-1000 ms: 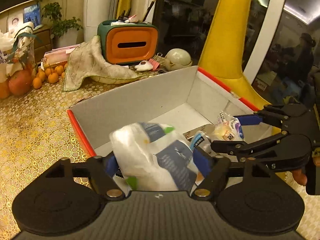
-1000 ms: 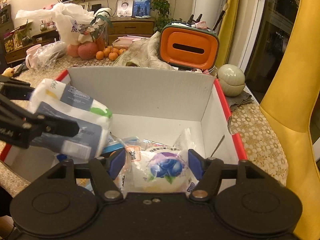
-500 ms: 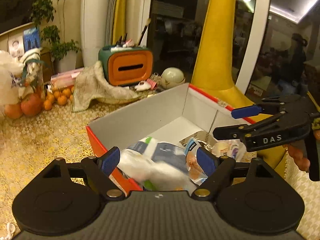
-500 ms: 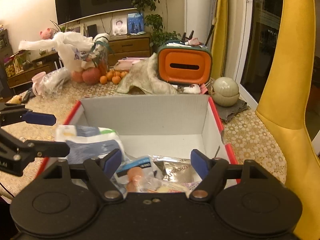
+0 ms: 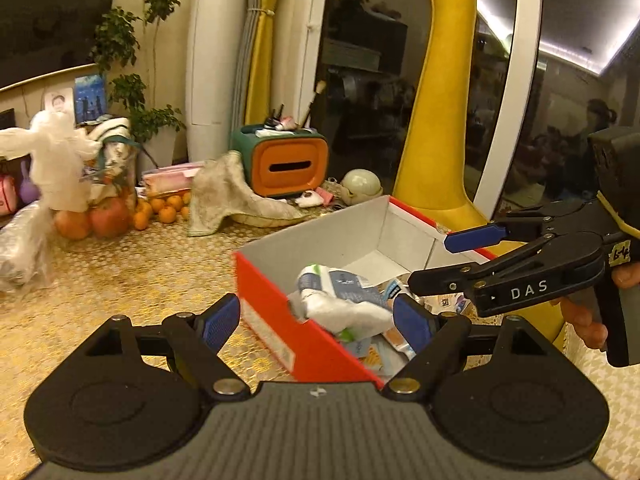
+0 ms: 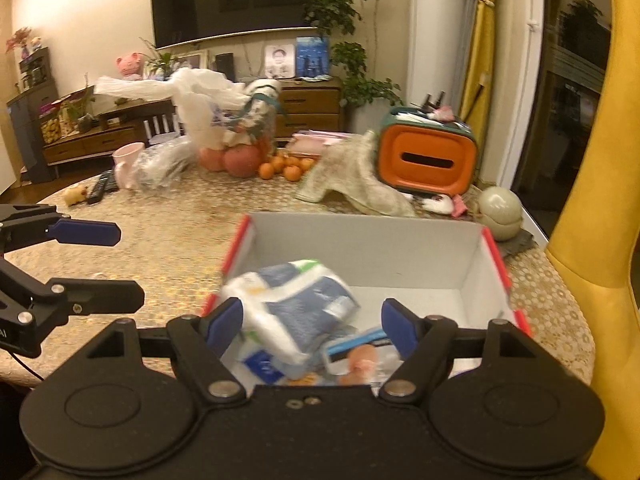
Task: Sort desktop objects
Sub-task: 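Open both tools to drop the tissue pack and bread bag into the shoebox, then move the open left tool down to the white USB cable on the table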
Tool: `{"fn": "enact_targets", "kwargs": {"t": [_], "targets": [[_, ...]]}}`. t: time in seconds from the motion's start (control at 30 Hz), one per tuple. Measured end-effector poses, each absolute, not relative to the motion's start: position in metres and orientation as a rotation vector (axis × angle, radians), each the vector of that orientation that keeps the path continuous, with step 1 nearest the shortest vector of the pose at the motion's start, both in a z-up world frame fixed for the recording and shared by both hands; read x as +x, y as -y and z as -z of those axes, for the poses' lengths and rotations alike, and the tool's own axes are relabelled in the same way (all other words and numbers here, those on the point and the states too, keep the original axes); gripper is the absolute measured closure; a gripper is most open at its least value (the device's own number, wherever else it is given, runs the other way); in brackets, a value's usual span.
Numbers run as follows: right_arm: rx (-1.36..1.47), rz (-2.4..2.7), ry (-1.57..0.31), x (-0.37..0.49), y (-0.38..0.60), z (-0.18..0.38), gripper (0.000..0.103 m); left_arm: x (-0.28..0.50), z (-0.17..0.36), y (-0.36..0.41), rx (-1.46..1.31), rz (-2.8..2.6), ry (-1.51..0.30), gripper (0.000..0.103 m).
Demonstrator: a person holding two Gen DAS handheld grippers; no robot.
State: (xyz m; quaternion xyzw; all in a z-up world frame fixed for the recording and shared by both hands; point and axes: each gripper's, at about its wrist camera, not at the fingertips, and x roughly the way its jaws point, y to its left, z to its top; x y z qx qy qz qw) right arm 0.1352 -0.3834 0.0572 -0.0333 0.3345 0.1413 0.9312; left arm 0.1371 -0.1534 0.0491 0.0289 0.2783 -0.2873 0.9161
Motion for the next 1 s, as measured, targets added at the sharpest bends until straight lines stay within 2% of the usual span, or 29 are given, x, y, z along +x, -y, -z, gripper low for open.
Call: {"fn": "enact_targets", "kwargs": {"t": [0.47, 1.0], "targets": [[-0.065, -0.335, -0.668, 0.119, 0.328, -0.070, 0.027, 0.113, -0.043, 0.046, 0.026, 0.478, -0.554, 0.019], [-0.066, -0.369, -0.673, 0.128, 0.280, -0.044, 0.026, 0.134, 0.029, -0.031, 0.078, 0.350, -0.632, 0.018]]}}
